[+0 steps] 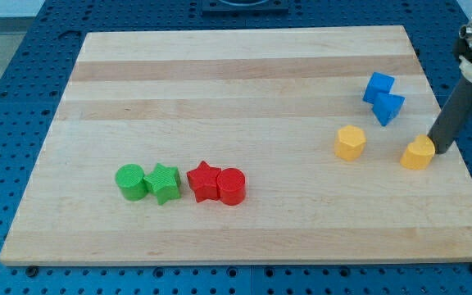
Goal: Push the yellow heart towards the yellow hexagon
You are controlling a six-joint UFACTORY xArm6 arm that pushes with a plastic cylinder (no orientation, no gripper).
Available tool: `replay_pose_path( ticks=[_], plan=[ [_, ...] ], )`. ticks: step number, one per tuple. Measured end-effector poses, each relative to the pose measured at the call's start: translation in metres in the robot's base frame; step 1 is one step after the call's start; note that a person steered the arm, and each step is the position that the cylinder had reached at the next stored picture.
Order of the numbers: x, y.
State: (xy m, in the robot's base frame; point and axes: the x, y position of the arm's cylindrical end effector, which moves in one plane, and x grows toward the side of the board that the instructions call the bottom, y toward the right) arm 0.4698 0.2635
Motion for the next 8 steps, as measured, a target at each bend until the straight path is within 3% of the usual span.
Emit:
replay_pose_path(
  ticks=[8],
  plan=[
    [0.030,-0.034]
  ],
)
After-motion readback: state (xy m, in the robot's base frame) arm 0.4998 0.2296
